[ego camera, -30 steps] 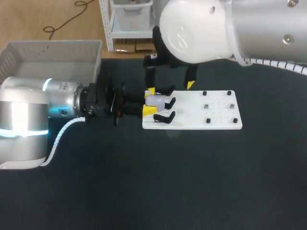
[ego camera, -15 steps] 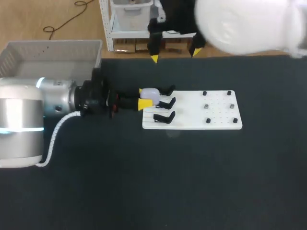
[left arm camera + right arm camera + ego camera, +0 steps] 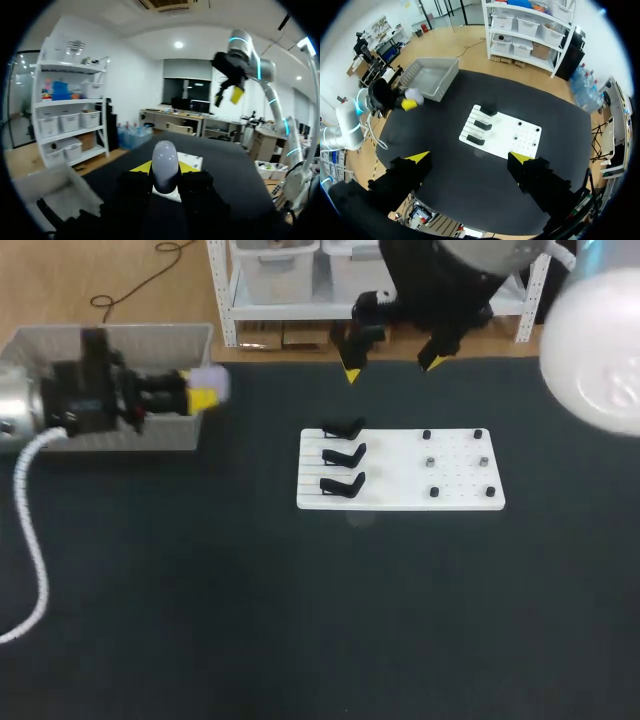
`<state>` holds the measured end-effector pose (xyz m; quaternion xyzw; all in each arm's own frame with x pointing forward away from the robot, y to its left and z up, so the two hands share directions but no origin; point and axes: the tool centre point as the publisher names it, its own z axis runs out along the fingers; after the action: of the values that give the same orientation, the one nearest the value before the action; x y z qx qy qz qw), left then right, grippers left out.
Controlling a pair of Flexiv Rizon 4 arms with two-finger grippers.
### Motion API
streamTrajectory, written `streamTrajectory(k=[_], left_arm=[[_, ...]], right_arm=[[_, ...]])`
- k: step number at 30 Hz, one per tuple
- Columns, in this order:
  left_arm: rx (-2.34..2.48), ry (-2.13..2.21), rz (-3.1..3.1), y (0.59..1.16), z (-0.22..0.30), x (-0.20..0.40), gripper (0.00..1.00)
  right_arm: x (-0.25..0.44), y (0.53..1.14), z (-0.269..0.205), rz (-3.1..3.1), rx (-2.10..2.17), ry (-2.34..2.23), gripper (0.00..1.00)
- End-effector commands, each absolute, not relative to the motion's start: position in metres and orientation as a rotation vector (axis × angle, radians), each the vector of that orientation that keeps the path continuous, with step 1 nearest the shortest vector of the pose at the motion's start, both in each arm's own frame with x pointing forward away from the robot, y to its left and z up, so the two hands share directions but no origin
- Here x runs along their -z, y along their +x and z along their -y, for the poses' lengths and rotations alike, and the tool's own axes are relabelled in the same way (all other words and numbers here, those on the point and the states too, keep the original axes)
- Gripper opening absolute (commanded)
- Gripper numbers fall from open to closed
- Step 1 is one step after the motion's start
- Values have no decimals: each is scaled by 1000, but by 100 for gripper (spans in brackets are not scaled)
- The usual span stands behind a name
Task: Pick up each earbud case from the left stands, insert the matching earbuds, close the lid, and place the case in the box.
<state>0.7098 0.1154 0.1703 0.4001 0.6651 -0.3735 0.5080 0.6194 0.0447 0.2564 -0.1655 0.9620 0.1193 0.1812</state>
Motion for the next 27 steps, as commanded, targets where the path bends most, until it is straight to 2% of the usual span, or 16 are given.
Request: streamTrajectory(k=[1, 8, 14, 15, 16, 17, 18, 27], left_arm=[[555, 709, -1677, 744, -176, -185, 0], [349, 647, -1741, 814, -240, -175, 0], [271, 628, -1812, 843, -262, -153, 0], [280, 617, -1826, 846, -265, -149, 5], [282, 619, -1838, 848, -266, -146, 31], [276, 623, -1850, 852, -268, -142, 49], [269, 618, -1861, 854, -270, -139, 100], [278, 612, -1856, 854, -270, -138, 100]], right_arm=[[-254, 616, -43, -2609, -350, -431, 100], [-254, 616, -43, -2609, -350, -431, 100], [-254, 616, -43, -2609, -350, -431, 100], [-254, 616, -43, -2609, -350, -431, 100], [-254, 616, -43, -2609, -350, -431, 100], [-254, 616, -43, -2609, -350, -431, 100], [-254, 616, -43, -2609, -350, -431, 100], [-254, 616, -43, -2609, -350, -431, 100]])
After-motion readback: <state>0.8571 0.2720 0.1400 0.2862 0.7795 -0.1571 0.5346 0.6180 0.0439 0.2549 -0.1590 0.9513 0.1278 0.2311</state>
